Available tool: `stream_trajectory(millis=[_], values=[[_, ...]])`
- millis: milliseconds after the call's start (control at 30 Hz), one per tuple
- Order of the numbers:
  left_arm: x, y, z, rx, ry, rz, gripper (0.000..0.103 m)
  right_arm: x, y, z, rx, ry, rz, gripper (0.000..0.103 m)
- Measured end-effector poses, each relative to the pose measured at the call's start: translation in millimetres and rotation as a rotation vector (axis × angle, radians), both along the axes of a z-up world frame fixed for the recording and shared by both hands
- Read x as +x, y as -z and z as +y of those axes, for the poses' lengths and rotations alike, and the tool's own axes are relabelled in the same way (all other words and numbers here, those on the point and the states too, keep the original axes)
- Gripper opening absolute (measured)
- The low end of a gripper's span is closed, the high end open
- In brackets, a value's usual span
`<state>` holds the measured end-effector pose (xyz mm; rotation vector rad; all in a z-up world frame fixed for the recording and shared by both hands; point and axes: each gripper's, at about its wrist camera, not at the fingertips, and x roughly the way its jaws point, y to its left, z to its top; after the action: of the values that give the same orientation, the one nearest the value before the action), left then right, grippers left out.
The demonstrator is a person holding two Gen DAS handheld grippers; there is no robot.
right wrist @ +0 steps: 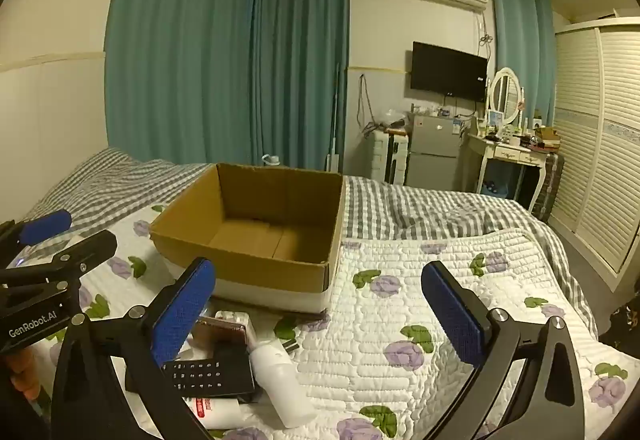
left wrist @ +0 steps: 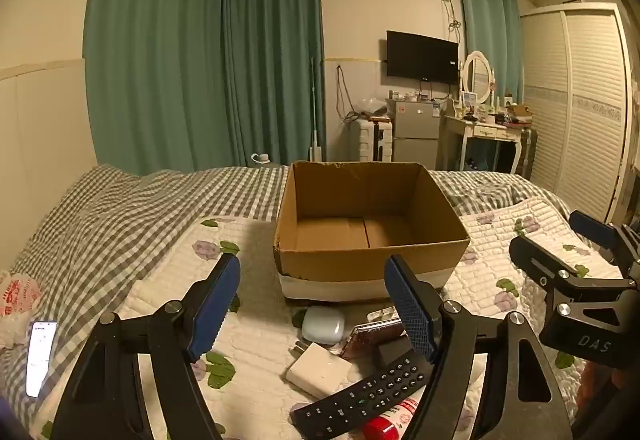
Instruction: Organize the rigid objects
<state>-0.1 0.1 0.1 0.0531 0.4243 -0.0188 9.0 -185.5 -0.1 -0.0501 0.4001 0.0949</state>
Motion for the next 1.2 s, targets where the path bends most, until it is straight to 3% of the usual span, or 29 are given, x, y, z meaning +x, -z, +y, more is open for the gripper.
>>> stream_trajectory(millis=[1200], values=[[4,8,5,-0.043,-0.001,0.028,0.077,0,1,-4,0.008,0.021,0.006,0.103]])
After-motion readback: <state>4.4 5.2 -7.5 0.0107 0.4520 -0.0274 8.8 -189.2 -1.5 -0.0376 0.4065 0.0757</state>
